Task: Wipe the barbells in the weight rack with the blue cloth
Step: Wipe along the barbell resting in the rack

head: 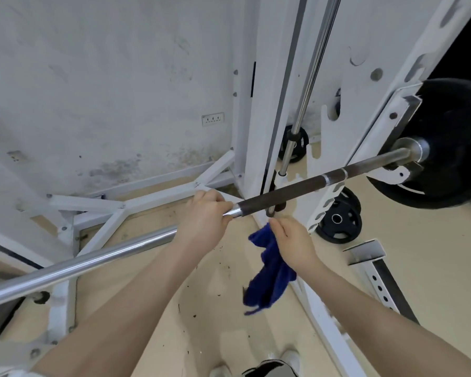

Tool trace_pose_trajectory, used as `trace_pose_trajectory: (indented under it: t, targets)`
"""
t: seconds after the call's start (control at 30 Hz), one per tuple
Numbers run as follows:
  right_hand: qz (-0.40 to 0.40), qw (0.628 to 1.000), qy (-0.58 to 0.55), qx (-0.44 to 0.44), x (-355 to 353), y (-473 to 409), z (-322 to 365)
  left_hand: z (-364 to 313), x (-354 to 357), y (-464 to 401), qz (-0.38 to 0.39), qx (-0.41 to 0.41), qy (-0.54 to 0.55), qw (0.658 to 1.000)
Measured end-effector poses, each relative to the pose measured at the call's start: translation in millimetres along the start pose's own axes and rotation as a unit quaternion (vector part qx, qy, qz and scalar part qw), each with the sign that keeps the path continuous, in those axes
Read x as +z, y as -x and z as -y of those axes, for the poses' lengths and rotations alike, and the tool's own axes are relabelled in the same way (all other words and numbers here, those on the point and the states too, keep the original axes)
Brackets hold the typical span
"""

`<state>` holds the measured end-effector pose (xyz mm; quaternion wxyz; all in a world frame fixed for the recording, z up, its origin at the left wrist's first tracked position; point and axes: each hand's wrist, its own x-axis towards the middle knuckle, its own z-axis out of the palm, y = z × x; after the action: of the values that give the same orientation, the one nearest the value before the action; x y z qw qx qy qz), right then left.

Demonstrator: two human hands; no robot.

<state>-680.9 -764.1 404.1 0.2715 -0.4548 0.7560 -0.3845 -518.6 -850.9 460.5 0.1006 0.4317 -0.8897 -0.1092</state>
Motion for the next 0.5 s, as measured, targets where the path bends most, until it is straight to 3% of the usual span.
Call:
trace_pose_trajectory:
  t: [0.03,0.07,0.13,0.17,0.27,0.4,0.43,0.5]
  targets:
    - [-0.029,0.974,-0.162,0.155,3,0,-3,-1,-1,-1,0.005,-0.002,0.004,1.0]
    - [-0.056,0.899,-0.326,0.285,8,-2,-4,-2,-2,-2,0.01,-0.004,0.006,1.0]
    - [-0.076,0.75,-0.533,0.383,22,-8,1,-2,-3,-4,0.021,-0.011,0.008,1.0]
    - [-0.064,0.724,-0.575,0.377,31,-13,6,-2,-3,-4,0.027,-0.017,0.008,0.999]
    - [-0.031,0.705,-0.622,0.339,64,-18,35,-4,-5,-4,0.037,-0.03,0.006,0.999]
    - [0.075,0.68,-0.628,0.372,83,-10,68,-9,-6,-4,0.028,-0.044,-0.01,0.999]
    - [0.064,0.697,-0.613,0.368,83,-10,70,-10,-5,-4,0.027,-0.049,-0.012,0.998]
    - [-0.063,0.713,-0.594,0.367,74,-20,57,-9,-4,-2,0.023,-0.053,-0.013,0.998]
